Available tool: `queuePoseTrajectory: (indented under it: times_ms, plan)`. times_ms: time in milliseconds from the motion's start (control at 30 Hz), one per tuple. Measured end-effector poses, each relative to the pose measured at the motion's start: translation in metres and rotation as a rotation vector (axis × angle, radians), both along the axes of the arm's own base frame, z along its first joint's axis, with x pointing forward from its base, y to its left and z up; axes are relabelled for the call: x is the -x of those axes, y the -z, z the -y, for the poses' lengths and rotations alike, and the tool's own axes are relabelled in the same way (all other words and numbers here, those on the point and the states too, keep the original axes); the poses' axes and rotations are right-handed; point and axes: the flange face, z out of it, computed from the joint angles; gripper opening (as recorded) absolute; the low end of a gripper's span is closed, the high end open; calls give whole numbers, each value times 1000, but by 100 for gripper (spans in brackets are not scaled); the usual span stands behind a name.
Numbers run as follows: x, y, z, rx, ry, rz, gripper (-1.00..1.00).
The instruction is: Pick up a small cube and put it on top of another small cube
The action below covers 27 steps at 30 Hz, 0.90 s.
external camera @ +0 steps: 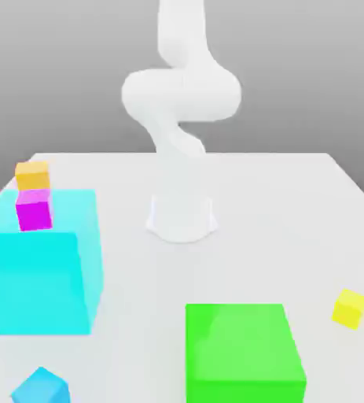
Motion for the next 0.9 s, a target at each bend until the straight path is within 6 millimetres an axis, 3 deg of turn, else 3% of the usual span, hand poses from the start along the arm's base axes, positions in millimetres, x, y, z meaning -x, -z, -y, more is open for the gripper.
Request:
queuePoseTrajectory:
  times_ms: [233,467,700,900]
  plan:
    - [-79,94,40,-57,94,-175,0]
    - [-130,203,85,-106,199,-343,0]
    - [-148,325,135,-150,322,-510,0]
    - [-141,433,168,-175,416,-653,0]
